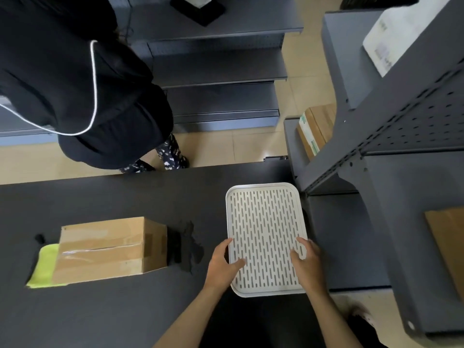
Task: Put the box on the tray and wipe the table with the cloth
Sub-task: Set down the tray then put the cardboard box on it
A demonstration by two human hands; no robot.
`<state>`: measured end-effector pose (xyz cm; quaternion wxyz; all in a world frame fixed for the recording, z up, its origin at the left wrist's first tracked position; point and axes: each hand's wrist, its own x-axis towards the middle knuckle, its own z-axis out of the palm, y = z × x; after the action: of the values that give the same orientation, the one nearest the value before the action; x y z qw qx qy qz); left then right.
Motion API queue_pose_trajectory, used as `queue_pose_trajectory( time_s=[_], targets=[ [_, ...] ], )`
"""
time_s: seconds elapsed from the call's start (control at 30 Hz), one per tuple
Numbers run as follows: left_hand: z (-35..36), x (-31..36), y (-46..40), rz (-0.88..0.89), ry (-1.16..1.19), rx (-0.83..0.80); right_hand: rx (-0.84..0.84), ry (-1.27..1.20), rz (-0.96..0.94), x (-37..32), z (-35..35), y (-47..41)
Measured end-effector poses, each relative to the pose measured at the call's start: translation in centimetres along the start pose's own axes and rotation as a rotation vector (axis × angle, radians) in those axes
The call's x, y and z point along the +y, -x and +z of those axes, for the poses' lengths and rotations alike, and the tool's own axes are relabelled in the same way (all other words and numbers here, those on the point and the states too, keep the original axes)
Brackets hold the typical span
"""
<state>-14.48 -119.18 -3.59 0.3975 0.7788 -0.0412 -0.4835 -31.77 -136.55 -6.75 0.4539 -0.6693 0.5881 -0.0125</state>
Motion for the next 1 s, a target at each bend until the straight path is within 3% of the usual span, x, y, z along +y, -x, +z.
queue_pose_trajectory(
  time_s=[0.13, 0.3, 0.67, 1.0],
  targets=[
    [-2.3, -0.4, 2.1, 0.086, -0.275, 0.025, 0.02, 0.137, -0.152, -1.6, 1.1, 2.1],
    [-5.9, -2.3, 5.1, 0.125, -0.611, -0.001, -0.116, 0.26, -0.327, -3.8, 4.2, 5.7],
    [-17.6, -11.3, 12.2, 0.063, -0.79, 0.07, -0.334, 0.588, -0.619, -9.1, 12.4, 13.5],
    [-27.9, -15.5, 13.5, 0.114, -0.868, 0.151, -0.324, 0.754, -0.642, -11.8, 20.0, 21.9]
  ],
)
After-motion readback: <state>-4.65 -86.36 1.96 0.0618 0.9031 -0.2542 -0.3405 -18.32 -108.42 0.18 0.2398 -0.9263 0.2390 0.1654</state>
